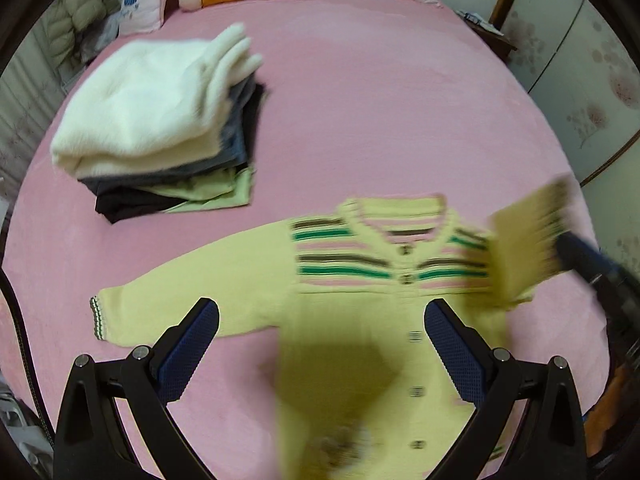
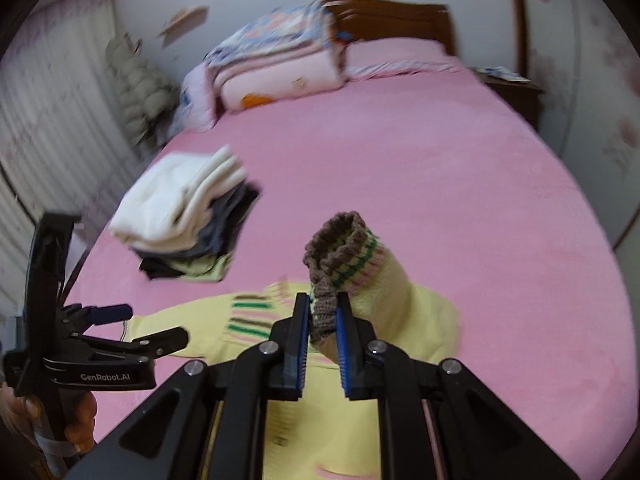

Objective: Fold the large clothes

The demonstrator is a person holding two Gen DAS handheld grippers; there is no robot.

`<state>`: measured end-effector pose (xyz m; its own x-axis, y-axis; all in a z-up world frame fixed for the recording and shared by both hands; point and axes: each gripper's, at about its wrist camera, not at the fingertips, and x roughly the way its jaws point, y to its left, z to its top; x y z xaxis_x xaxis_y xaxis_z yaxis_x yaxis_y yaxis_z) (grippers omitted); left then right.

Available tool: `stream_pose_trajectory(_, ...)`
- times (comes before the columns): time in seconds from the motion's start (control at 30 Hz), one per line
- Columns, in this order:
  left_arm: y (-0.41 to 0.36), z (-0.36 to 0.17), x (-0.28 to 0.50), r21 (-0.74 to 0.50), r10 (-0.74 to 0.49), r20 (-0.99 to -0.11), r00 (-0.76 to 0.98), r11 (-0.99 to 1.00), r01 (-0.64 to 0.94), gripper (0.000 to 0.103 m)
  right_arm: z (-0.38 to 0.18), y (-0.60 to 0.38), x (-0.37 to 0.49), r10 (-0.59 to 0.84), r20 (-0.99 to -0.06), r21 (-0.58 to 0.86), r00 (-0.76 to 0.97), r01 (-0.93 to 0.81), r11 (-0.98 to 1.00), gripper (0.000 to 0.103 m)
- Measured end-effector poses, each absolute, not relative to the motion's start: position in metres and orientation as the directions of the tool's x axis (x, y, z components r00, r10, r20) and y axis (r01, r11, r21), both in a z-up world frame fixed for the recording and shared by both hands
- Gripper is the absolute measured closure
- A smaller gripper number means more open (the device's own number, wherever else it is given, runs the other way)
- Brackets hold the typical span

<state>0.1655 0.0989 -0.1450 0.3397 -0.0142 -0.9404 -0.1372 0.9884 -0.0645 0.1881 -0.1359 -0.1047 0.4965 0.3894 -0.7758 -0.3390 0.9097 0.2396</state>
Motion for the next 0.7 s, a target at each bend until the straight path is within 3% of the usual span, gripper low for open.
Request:
stream_pose_trajectory(0.03, 0.110, -0.155, 0.168, -0.067, -0.020, -0.943, 0.333, 0.989, -0.130, 0.001, -0.119, -0.117, 0.188, 0.402, -0.788, 0.254, 0.466, -0.348, 0.902, 0.086)
stream_pose_trajectory(0.1, 0.124, -0.172, 0.172, -0.074, -0.034, -0.947, 0.320, 0.991, -0.112, 0.001, -0.146, -0.090, 0.187, 0.397, -0.818, 0.276, 0.416, -0.323, 0.905, 0.071)
stream_pose_trajectory(0.17, 0.136, -0.188, 0.175, -0.089, -0.058, -0.947, 0.316, 0.992, -0.085, 0.001, -0.168, -0.075, 0.182, 0.381, -0.844, 0.296, 0.377, -0.265, 0.918, 0.063)
stream_pose_trajectory(0.37, 0.138, -0.227, 0.185, -0.204, -0.191, -0.937, 0.293, 0.979, -0.016, 0.015, -0.207, -0.091, 0.162, 0.296, -0.908, 0.267, 0.297, -0.136, 0.954, 0.063)
stream_pose_trajectory(0.53, 0.119, -0.257, 0.191, -0.337, -0.330, -0.909, 0.254, 0.941, 0.018, 0.037, -0.212, -0.127, 0.144, 0.238, -0.925, 0.231, 0.295, -0.059, 0.971, 0.063)
stream_pose_trajectory(0.7, 0.101, -0.284, 0.195, -0.406, -0.393, -0.894, 0.214, 0.914, -0.019, 0.045, -0.218, -0.158, 0.136, 0.197, -0.934, 0.206, 0.298, 0.000, 0.978, 0.063)
